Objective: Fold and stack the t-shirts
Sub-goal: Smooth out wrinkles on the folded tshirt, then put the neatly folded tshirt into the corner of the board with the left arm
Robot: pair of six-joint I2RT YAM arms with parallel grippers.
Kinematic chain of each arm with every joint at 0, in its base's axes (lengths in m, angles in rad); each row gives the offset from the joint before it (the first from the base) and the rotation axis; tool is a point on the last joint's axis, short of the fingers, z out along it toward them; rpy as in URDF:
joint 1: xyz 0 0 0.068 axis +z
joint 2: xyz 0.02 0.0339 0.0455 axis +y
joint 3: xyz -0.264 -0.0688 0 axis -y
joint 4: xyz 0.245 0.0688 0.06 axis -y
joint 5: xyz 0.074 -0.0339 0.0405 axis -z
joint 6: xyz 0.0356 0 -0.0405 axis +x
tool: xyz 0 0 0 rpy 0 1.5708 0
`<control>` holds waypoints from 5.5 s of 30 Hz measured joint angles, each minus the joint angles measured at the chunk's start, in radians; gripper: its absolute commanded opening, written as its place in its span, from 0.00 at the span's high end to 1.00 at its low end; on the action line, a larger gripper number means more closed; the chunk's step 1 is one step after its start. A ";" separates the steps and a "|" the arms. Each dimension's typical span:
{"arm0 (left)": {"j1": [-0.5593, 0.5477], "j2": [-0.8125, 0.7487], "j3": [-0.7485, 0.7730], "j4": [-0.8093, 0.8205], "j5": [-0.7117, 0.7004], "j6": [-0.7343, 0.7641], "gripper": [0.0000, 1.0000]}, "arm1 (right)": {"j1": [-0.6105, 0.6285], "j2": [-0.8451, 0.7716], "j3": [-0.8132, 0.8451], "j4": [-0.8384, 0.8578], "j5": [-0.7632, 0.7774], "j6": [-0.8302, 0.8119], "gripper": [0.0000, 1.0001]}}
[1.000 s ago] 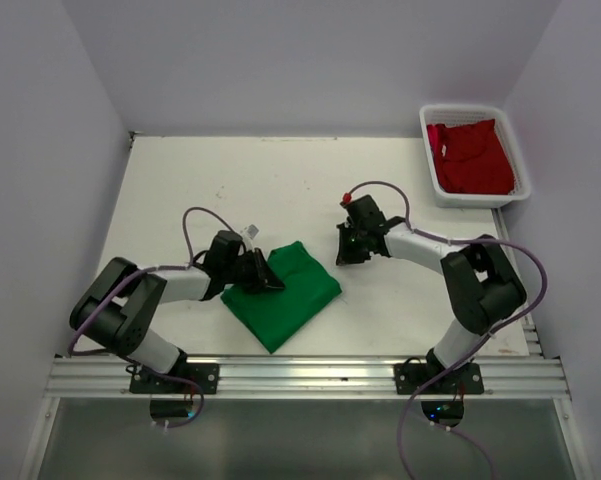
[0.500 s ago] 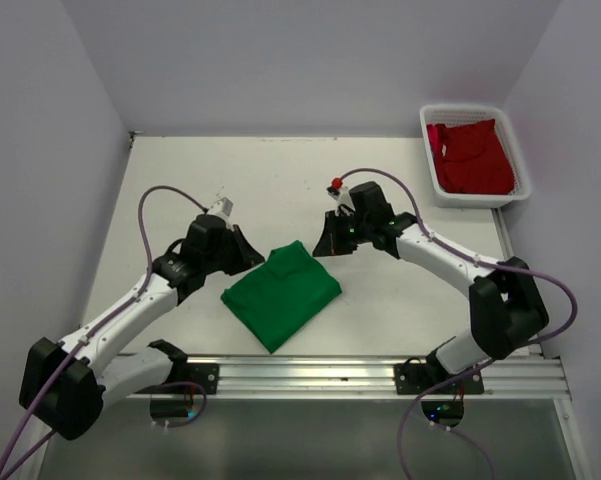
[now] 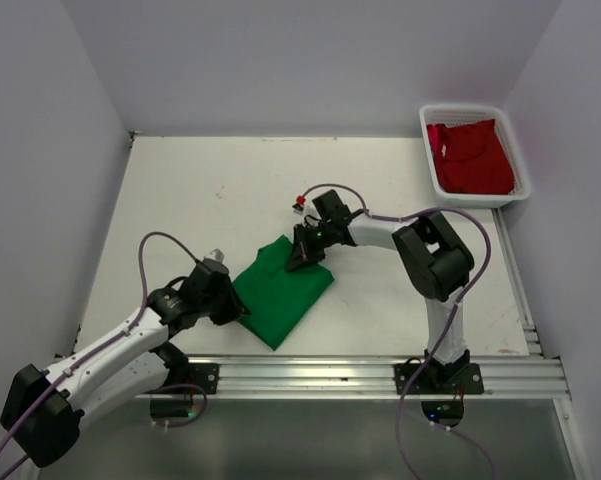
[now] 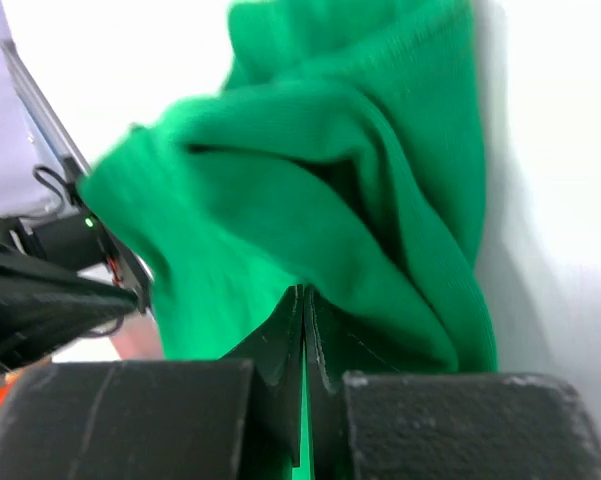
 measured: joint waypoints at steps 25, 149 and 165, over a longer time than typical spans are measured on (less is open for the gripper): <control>-0.060 0.025 0.018 -0.079 -0.074 -0.058 0.94 | 0.051 -0.253 -0.051 -0.069 0.010 -0.061 1.00; 0.740 1.009 0.453 0.744 -0.423 -0.299 1.00 | 0.060 -0.860 -0.039 -0.635 0.649 -0.116 0.50; 0.866 1.332 0.901 0.710 -0.302 -0.342 1.00 | 0.060 -0.846 -0.058 -0.742 0.706 -0.079 0.52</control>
